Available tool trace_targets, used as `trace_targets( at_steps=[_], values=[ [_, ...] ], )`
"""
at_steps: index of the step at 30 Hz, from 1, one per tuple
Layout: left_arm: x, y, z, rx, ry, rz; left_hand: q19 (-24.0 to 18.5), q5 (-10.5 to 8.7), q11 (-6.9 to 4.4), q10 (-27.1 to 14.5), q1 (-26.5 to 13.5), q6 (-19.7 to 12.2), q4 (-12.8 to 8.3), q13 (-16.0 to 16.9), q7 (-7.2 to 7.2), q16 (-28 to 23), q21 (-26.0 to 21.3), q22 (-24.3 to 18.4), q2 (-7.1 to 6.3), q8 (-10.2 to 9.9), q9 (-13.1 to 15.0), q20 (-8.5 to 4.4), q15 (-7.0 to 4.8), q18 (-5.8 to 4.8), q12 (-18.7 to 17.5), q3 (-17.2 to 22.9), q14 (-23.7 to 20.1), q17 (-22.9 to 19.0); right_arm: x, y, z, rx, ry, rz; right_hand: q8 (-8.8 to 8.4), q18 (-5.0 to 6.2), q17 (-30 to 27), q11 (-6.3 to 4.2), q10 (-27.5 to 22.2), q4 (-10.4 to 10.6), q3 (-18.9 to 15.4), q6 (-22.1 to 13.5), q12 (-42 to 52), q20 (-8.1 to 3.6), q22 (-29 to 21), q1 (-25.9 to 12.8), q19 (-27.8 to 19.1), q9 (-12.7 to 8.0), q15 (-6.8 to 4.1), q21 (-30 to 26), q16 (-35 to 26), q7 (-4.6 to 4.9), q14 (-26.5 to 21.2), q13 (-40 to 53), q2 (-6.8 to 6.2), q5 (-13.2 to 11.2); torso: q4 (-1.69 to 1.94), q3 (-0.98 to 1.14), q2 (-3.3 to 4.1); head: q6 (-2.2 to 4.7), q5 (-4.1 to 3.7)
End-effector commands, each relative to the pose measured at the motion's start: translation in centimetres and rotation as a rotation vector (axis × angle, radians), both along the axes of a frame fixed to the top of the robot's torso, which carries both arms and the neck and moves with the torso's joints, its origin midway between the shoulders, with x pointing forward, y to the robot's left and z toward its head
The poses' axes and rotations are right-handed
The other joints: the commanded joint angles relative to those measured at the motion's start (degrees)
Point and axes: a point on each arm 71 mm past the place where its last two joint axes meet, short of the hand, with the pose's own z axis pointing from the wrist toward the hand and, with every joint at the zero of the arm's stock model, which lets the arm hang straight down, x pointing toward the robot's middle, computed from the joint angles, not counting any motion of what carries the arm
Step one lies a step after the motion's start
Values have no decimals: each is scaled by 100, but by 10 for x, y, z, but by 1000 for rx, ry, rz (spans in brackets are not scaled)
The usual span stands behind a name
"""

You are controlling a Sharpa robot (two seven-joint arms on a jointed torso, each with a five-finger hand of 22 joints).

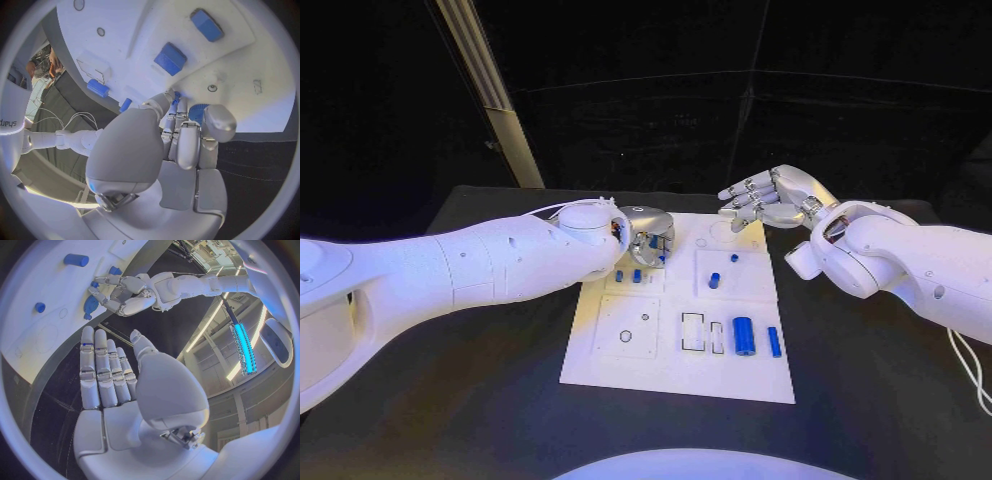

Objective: Assemble the parts on the task board

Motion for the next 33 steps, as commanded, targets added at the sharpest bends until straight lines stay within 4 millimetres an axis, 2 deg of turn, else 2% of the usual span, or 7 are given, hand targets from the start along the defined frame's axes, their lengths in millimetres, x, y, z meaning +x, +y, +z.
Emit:
trace_targets(
  at_steps=[1,10,18,27,33],
  values=[
    [0,0,-2,25,14,-1,37,16,-10,62,-19,48,-6,-10,-12,29,26,13,38,-41,-9,-1,-35,-76,-40,54,177,-7,0,1,2,4,-8,8,36,18,-6,11,-29,-26,12,-53,22,24,-6,-4,33,5,8,-36,34,-4,-27,-6,54,38,0,2,0,-6,-10],
    [2,2,-3,38,25,6,37,12,-25,202,-52,160,-64,-8,-20,36,58,66,55,-91,-19,-8,-48,-82,-137,246,175,-27,0,1,2,4,-9,7,36,18,-6,11,-29,-26,12,-53,22,24,-6,-4,33,5,8,-36,34,-4,-27,-6,54,38,4,-2,0,-19,-12],
    [2,3,-2,23,13,3,89,-14,-82,504,18,367,-234,15,-42,41,188,219,152,-124,1,-44,-93,-107,-214,584,176,-55,0,2,2,5,-10,8,36,18,-6,11,-29,-26,12,-53,22,24,-6,-4,33,5,8,-36,34,-4,-27,-6,54,38,4,-1,0,-21,-15],
    [0,7,6,-53,-30,-7,106,-21,-96,689,-72,503,-384,14,-42,50,238,293,117,-209,12,-64,-104,-119,-399,818,181,-70,0,1,2,6,-13,6,36,18,-6,11,-29,-26,12,-53,22,24,-6,-4,33,5,8,-36,34,-4,-27,-6,54,38,4,1,-6,-19,-27],
    [-1,11,18,-104,-55,-3,105,-23,-96,719,-104,523,-413,15,-42,50,241,301,104,-234,13,-66,-105,-119,-446,858,180,-78,0,0,2,5,-14,4,36,18,-6,11,-29,-26,12,-53,22,24,-6,-4,33,5,8,-36,34,-4,-27,-6,54,38,7,1,-6,-4,-26]
  ],
)
